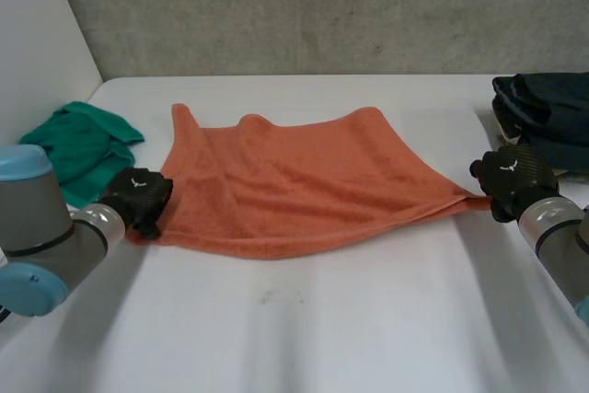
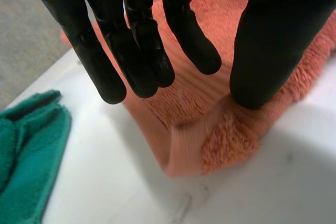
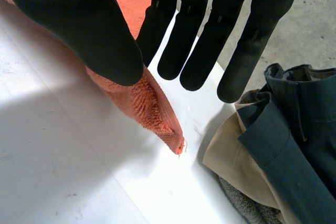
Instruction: Fold the laundry.
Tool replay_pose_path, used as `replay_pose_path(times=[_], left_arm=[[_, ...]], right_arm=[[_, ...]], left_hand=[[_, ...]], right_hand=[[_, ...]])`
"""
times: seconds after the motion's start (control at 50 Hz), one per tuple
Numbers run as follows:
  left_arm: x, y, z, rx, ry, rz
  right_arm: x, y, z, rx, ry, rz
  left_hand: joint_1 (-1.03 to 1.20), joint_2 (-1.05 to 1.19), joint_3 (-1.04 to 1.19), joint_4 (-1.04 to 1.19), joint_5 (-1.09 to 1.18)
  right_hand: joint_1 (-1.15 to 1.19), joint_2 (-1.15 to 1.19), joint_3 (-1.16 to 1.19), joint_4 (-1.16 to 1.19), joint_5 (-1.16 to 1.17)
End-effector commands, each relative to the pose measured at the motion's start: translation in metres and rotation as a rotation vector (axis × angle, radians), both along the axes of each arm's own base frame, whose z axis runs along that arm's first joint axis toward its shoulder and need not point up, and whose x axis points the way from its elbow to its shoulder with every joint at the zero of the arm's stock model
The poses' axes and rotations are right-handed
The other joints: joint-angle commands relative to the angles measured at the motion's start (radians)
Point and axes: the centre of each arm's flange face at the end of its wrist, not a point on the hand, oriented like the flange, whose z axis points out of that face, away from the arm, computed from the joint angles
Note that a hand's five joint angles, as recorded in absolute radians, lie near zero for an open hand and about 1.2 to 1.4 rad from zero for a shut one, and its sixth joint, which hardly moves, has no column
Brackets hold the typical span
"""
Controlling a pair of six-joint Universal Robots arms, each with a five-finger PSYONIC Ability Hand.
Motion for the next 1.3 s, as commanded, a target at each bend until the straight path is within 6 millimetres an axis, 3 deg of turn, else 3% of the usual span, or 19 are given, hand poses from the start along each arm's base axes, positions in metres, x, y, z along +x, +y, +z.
replay_pose_path(times=[0.02, 0.14, 0.18, 0.32, 0.46, 0.66, 1.0, 1.18, 1.28, 1.3], left_arm=[[0.004, 0.015, 0.038, -0.046, 0.029, 0.016], [0.006, 0.035, 0.051, -0.052, 0.049, 0.011], [0.006, 0.043, 0.047, -0.031, 0.038, 0.005], [0.015, 0.044, 0.036, 0.01, 0.03, 0.032], [0.018, 0.041, 0.013, 0.078, 0.02, 0.041], [0.016, 0.031, -0.001, 0.1, 0.017, 0.039], [0.011, 0.004, -0.002, 0.019, 0.02, 0.035], [0.008, -0.003, 0.0, 0.008, 0.024, 0.03], [0.006, 0.005, 0.001, 0.022, 0.022, 0.021], [0.006, 0.007, 0.003, 0.022, 0.021, 0.023]], right_arm=[[0.0, 0.0, 0.0, -0.001, 0.0, 0.0], [0.0, 0.0, 0.001, -0.001, -0.002, 0.0], [0.0, 0.0, 0.001, -0.001, -0.002, 0.001], [0.002, 0.001, 0.0, 0.002, 0.0, 0.006], [0.002, 0.002, -0.001, 0.005, 0.001, 0.006], [0.002, 0.002, -0.001, 0.004, 0.002, 0.006], [0.002, 0.002, -0.002, 0.001, 0.016, 0.01], [0.001, 0.002, -0.002, 0.001, 0.016, 0.007], [0.001, 0.002, -0.002, 0.001, 0.017, 0.006], [0.001, 0.002, -0.002, 0.001, 0.017, 0.006]], left_hand=[[0.208, 0.202, 0.206, 0.201, 0.584], [0.15, 0.144, 0.148, 0.143, 0.526], [-0.571, -0.578, -0.574, -0.579, -0.196], [-0.631, -0.637, -0.633, -0.638, -0.255], [-0.622, -0.629, -0.625, -0.63, -0.246], [-0.567, -0.573, -0.569, -0.574, -0.191], [-0.305, -0.311, -0.308, -0.313, 0.071], [0.208, 0.202, 0.205, 0.2, 0.584], [0.206, 0.2, 0.203, 0.198, 0.582], [0.031, 0.025, 0.029, 0.024, 0.407]], right_hand=[[0.297, 0.22, 0.201, 0.195, 0.253], [0.297, 0.22, 0.201, 0.195, 0.253], [0.297, 0.22, 0.201, 0.195, 0.253], [0.297, 0.22, 0.201, 0.195, 0.253], [0.297, 0.22, 0.201, 0.195, 0.253], [0.297, 0.22, 0.201, 0.195, 0.253], [0.297, 0.22, 0.201, 0.195, 0.253], [0.297, 0.22, 0.201, 0.195, 0.253], [0.297, 0.22, 0.201, 0.195, 0.253], [0.297, 0.22, 0.201, 0.195, 0.253]])
